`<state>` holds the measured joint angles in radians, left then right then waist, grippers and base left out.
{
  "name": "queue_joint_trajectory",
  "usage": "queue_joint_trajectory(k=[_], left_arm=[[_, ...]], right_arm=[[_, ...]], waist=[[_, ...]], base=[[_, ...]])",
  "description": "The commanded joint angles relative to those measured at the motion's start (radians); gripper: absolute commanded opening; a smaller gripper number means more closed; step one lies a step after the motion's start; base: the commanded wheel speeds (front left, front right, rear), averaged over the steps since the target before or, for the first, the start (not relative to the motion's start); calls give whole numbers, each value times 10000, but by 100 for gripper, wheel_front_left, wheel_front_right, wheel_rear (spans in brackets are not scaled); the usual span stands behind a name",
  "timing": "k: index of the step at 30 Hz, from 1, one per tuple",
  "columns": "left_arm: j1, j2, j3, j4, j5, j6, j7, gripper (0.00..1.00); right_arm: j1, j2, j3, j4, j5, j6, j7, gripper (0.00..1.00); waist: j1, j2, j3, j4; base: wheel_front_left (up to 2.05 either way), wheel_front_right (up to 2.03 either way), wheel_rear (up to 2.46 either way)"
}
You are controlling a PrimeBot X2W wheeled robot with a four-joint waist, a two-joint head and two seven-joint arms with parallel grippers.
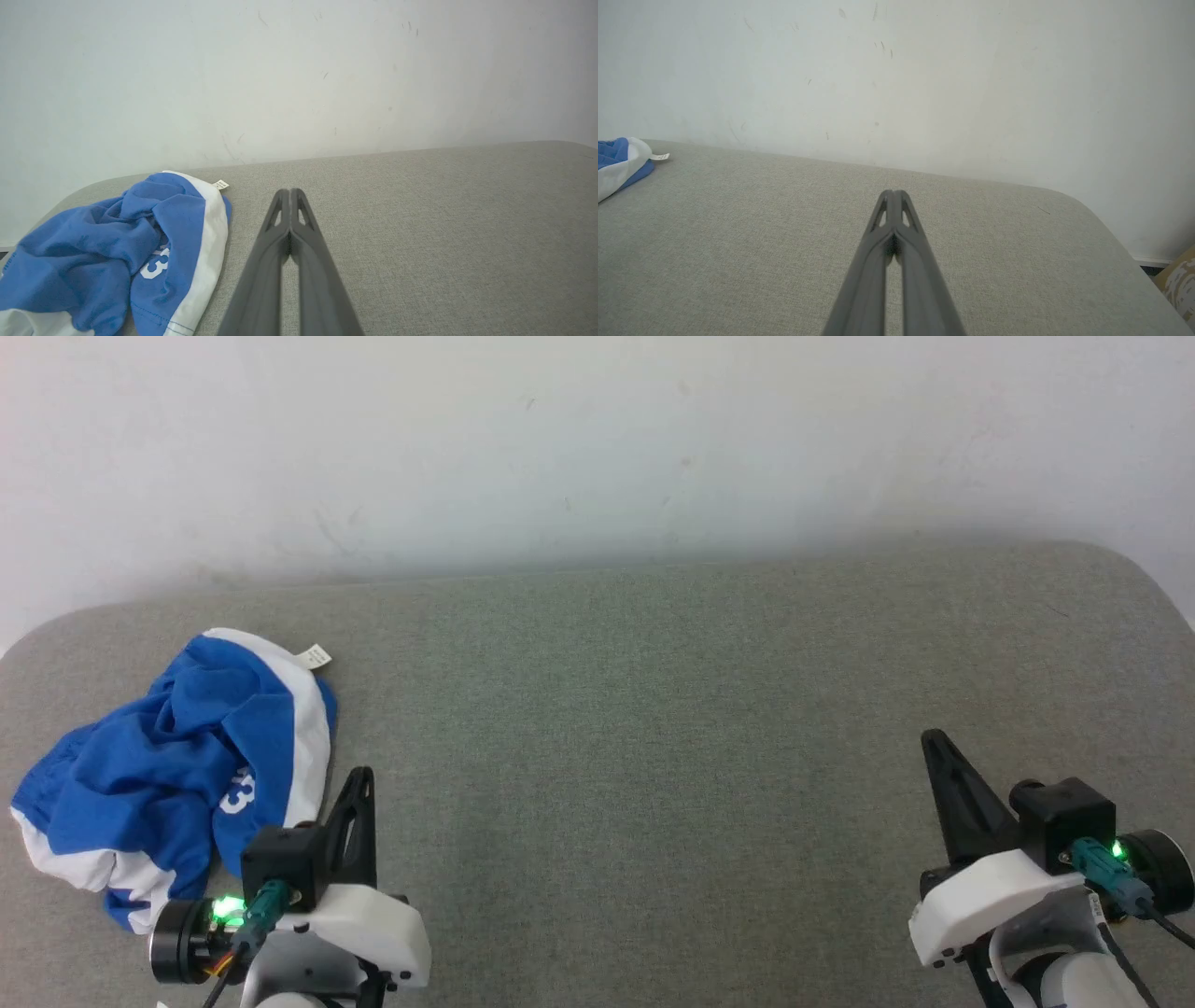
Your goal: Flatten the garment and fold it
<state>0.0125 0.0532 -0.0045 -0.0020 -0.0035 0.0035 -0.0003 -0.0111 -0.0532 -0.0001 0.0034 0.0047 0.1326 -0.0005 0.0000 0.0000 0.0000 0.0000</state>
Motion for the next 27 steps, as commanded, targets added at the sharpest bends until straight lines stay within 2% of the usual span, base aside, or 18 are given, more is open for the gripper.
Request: queue_joint_trajectory(k=[1, 9, 10, 27], left_arm=[[-125, -30, 45, 20, 35, -35, 3, 0], [-125, -30, 45, 20, 35, -35, 3, 0], [0, 0, 0, 0, 0, 0, 2, 100], [88, 0, -13, -65, -79, -23, -194, 100]], right_arm=[[111, 30, 1, -34, -47, -19, 5, 0], [111, 30, 1, -34, -47, -19, 5, 0], [0, 0, 0, 0, 0, 0, 0, 100], [68, -1, -133, 32, 198, -1, -198, 100]], waist=[[0, 0, 0, 0], [0, 0, 0, 0], [0, 0, 0, 0], [0, 0, 10, 5]], base=[[0, 0, 0], [0, 0, 0], [0, 0, 0], [0, 0, 0]])
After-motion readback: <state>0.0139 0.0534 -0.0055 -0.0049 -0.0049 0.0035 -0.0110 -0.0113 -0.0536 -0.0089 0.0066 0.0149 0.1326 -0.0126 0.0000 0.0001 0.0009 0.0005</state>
